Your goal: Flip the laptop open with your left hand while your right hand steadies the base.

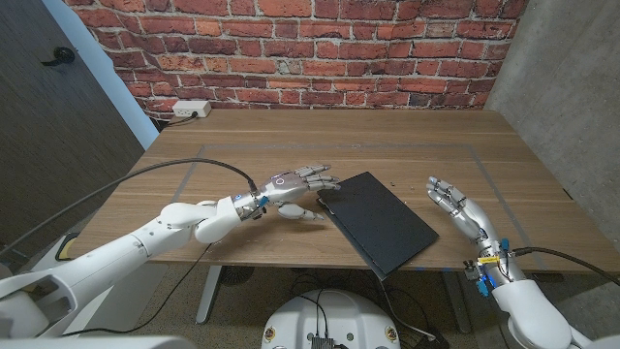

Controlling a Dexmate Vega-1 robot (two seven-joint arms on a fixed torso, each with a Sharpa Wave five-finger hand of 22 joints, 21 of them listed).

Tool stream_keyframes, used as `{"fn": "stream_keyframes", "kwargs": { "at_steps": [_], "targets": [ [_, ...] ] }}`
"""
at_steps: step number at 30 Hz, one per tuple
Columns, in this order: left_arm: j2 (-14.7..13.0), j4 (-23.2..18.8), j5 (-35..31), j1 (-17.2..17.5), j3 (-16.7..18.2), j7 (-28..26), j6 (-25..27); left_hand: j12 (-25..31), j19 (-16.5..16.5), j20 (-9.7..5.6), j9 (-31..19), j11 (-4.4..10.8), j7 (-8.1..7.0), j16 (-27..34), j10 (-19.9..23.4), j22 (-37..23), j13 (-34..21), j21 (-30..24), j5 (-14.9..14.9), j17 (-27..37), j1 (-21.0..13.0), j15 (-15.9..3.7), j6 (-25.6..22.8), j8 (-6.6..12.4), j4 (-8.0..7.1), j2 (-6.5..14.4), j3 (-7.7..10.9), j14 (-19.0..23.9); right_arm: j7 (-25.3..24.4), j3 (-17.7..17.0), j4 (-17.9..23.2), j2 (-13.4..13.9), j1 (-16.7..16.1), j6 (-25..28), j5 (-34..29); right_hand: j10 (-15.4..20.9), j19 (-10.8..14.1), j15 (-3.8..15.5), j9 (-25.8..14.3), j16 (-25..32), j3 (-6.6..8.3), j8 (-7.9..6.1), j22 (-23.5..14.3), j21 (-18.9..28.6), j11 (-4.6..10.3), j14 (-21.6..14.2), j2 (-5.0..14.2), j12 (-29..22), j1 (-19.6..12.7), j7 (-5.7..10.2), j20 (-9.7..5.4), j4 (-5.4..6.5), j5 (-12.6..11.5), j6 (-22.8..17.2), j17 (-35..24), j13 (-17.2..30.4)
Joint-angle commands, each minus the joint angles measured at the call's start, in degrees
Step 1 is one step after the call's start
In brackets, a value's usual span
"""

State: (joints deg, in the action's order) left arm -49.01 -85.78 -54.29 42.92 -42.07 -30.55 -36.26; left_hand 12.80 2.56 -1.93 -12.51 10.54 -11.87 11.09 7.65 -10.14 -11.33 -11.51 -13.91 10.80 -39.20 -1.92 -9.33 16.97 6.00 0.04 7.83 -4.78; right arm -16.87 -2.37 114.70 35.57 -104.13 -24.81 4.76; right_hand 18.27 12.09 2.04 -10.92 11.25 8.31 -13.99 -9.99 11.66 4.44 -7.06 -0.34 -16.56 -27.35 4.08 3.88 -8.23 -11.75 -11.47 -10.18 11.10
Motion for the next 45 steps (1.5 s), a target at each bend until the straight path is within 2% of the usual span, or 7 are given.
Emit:
{"fn": "stream_keyframes", "kwargs": {
  "at_steps": [1, 3, 7, 17, 25, 31, 45],
  "targets": [
    [0.7, 1.7, -0.7, -3.0, -2.4, 0.0, -0.6, 0.2, 0.5, -4.75, -0.1, 0.13, -0.19, 0.3, 0.2, -0.1, -0.2, -0.4, -0.3, 0.1, -0.2, -8.25, -0.3, 0.26, 0.12, 0.1, 0.29, 0.4, -0.3, -0.6, 1.1, -2.1, -2.6, 0.0, -2.5, 0.8, 1.5, 0.75, -0.1, 0.6, -0.27, 0.19, -0.4, 0.4, -1.1, -1.8, 0.19, -0.8, -0.2, 0.3, 1.82, 0.43, 0.3, -1.3, -0.4, 0.3],
    [0.8, 1.9, -0.7, -3.3, -2.6, 0.1, -0.8, 0.2, 0.5, -4.77, -0.1, 0.06, -0.07, 0.2, 0.2, -0.1, -0.2, -0.4, -0.3, 0.1, -0.2, -8.24, -0.2, 0.23, 0.11, 0.1, 0.27, 0.4, -0.7, -0.7, 1.2, -2.6, -2.8, 0.0, -3.1, 1.2, 2.0, 0.41, -0.2, 0.8, -0.33, 0.04, -0.4, 0.5, -1.94, -2.4, 0.36, -1.0, 0.0, 0.52, 2.04, 0.66, 0.3, -2.1, -0.6, 0.4],
    [1.0, 2.0, -0.7, -3.9, -3.0, 0.3, -1.0, 0.2, 0.6, -4.73, -0.1, -0.12, 0.05, 0.2, 0.3, -0.1, -0.2, -0.4, -0.4, 0.1, -0.2, -8.16, -0.2, 0.25, 0.09, 0.1, 0.23, 0.5, -1.3, -0.8, 1.5, -3.4, -3.3, 0.5, -3.8, 2.4, 3.2, 0.48, -0.3, 1.4, -0.36, -0.37, -0.6, 0.9, -2.15, -4.3, 0.82, -1.6, 0.4, 0.49, 2.56, 1.05, 0.3, -3.9, -1.0, 0.9],
    [1.3, 1.9, -0.7, -4.6, -3.6, 0.8, -1.1, 0.3, 0.7, -4.71, -0.2, -0.09, 0.12, 0.2, 0.6, -0.1, -0.2, -0.4, -0.4, 0.1, -0.1, -8.1, -0.5, 0.36, -0.04, 0.3, 0.19, 0.8, -1.4, -1.1, 1.2, -4.1, -3.9, 0.5, -4.0, 4.7, 4.1, 1.08, -0.5, 1.9, -0.62, -1.17, -1.0, 1.1, -2.28, -6.3, 1.24, -2.9, 1.2, 0.87, 3.06, 1.63, 0.3, -6.9, -1.6, 1.6],
    [2.0, 2.2, -1.3, -5.2, -4.4, 1.0, -1.3, 1.1, 1.4, -4.78, -0.1, 0.7, -0.45, 0.3, 3.4, 0.0, -0.2, -0.4, -0.8, 0.0, -1.5, -8.64, -3.7, 1.73, 0.42, 1.5, 0.96, 2.4, -1.0, -1.6, 0.7, -4.5, -4.0, -0.4, -3.2, 4.4, 4.2, 1.08, -0.6, 1.9, -0.64, -1.05, -1.1, 1.2, -2.42, -6.5, 1.28, -3.0, 1.3, 0.8, 3.0, 1.62, 0.3, -6.9, -1.7, 1.9],
    [2.2, 2.7, -1.8, -5.7, -5.3, 1.2, -1.9, 1.4, 1.7, -4.8, -0.1, 0.76, -0.36, 0.3, 4.6, 0.0, -0.2, -0.4, -0.8, 0.0, -1.6, -8.89, -5.5, 2.43, 0.51, 1.4, 0.86, 3.1, -0.8, -2.1, 0.5, -4.7, -4.0, -0.8, -3.1, 4.1, 3.9, 1.08, -0.6, 1.8, -0.66, -0.7, -1.1, 1.0, -2.2, -6.4, 1.3, -3.0, 1.2, 0.84, 2.98, 1.6, 0.3, -6.2, -1.8, 2.1],
    [1.8, 2.8, -5.3, -6.3, -6.8, -0.1, -1.0, 0.5, 1.8, -4.87, 0.0, 0.92, -0.41, -0.3, 3.0, 0.0, -0.2, -0.2, -1.0, 0.1, -1.5, -8.78, -2.5, 1.18, 0.65, 0.3, 0.2, 2.5, 0.2, -2.1, -0.3, -5.1, -3.5, -1.7, -2.0, 3.4, 3.4, 0.93, -0.6, 1.4, -0.66, -0.25, -1.2, 0.8, -2.22, -5.9, 1.39, -2.9, 1.1, 0.78, 2.96, 1.54, 0.3, -5.5, -1.9, 2.4]
  ]
}}
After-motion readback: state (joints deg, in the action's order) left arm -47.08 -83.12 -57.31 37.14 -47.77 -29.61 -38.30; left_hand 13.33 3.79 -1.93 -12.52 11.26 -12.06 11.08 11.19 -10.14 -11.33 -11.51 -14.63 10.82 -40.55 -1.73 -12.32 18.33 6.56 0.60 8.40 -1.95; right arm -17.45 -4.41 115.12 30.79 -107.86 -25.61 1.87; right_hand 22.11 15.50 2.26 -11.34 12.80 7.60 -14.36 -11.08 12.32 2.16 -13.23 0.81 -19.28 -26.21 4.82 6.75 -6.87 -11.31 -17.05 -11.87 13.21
